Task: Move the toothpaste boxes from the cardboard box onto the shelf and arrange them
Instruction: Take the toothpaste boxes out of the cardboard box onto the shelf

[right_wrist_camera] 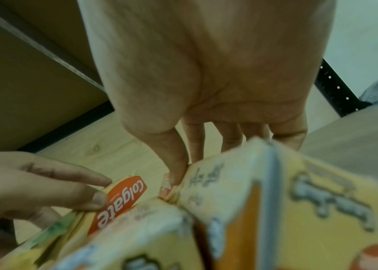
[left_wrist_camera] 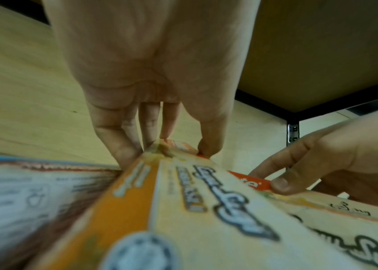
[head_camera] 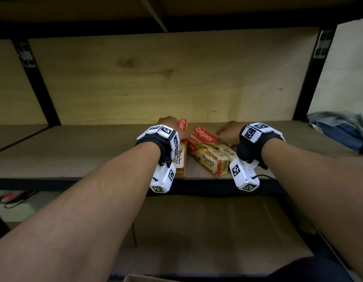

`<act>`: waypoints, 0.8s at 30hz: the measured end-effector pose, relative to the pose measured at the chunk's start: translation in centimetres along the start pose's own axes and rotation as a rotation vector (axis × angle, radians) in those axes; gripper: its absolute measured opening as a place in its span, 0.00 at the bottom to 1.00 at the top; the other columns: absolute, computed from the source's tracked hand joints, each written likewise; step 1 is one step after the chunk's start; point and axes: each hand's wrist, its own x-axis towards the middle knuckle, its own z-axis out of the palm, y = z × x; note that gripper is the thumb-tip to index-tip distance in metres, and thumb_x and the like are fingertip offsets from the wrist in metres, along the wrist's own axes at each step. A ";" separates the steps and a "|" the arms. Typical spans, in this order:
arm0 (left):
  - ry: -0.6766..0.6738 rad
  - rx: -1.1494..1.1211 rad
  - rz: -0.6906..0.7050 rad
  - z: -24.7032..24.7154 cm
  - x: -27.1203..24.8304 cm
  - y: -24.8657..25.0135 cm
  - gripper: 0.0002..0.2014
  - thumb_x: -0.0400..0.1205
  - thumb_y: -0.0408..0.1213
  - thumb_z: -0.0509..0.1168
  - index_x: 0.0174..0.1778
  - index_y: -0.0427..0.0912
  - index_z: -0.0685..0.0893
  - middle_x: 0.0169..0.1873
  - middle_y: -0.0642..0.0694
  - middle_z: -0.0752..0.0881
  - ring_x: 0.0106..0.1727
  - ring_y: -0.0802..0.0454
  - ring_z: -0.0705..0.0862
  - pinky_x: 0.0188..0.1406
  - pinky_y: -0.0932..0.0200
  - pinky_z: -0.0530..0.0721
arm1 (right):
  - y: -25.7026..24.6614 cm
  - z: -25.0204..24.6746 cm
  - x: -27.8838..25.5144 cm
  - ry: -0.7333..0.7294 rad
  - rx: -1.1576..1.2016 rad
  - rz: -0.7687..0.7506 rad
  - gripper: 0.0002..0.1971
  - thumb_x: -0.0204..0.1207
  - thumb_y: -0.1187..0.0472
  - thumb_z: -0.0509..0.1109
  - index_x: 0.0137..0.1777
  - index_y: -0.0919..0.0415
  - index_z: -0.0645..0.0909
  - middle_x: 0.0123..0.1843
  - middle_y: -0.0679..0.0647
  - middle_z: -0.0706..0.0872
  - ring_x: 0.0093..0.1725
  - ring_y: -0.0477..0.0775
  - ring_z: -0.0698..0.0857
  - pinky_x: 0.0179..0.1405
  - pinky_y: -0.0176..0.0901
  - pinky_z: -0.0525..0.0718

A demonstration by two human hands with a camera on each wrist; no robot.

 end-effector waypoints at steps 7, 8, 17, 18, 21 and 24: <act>-0.029 -0.031 -0.013 -0.1 1.1 -0.8 0.29 0.76 0.58 0.70 0.70 0.48 0.81 0.66 0.46 0.83 0.58 0.47 0.82 0.61 0.56 0.81 | 0.2 1.2 1.0 -0.010 0.103 0.010 0.21 0.77 0.49 0.75 0.64 0.62 0.86 0.59 0.59 0.89 0.57 0.60 0.88 0.63 0.54 0.86; -0.026 -0.033 -0.011 0.0 1.0 -0.9 0.29 0.76 0.58 0.69 0.71 0.48 0.81 0.67 0.46 0.83 0.60 0.46 0.83 0.62 0.56 0.81 | 0.3 1.2 0.8 -0.008 0.117 0.007 0.21 0.76 0.49 0.75 0.63 0.63 0.86 0.59 0.59 0.89 0.58 0.60 0.88 0.64 0.56 0.86; 0.013 0.041 0.013 -0.7 -0.8 -0.2 0.22 0.77 0.55 0.69 0.59 0.43 0.87 0.57 0.45 0.87 0.55 0.46 0.85 0.57 0.54 0.85 | 1.8 0.7 -0.6 0.033 0.132 -0.008 0.24 0.66 0.51 0.66 0.59 0.63 0.87 0.58 0.60 0.90 0.56 0.63 0.90 0.55 0.63 0.89; 0.009 0.042 0.011 -0.9 -1.3 0.0 0.21 0.77 0.54 0.69 0.57 0.42 0.88 0.56 0.45 0.88 0.55 0.46 0.86 0.56 0.53 0.86 | 2.1 0.6 -0.6 0.047 0.140 -0.023 0.25 0.65 0.49 0.65 0.58 0.62 0.87 0.57 0.59 0.91 0.56 0.62 0.90 0.54 0.65 0.89; 0.000 0.031 0.014 -1.3 -2.6 0.1 0.18 0.77 0.53 0.70 0.53 0.43 0.90 0.52 0.46 0.90 0.53 0.47 0.87 0.54 0.54 0.88 | 2.7 0.4 -0.9 0.074 0.155 -0.055 0.26 0.60 0.46 0.66 0.54 0.60 0.88 0.57 0.57 0.91 0.55 0.61 0.90 0.52 0.66 0.89; -0.002 0.008 0.018 -1.6 -4.4 -0.1 0.19 0.77 0.53 0.70 0.53 0.42 0.90 0.51 0.45 0.90 0.52 0.47 0.88 0.54 0.52 0.88 | 1.9 -0.2 -4.2 0.074 0.202 -0.083 0.20 0.64 0.52 0.67 0.52 0.62 0.88 0.57 0.59 0.91 0.46 0.55 0.89 0.54 0.66 0.89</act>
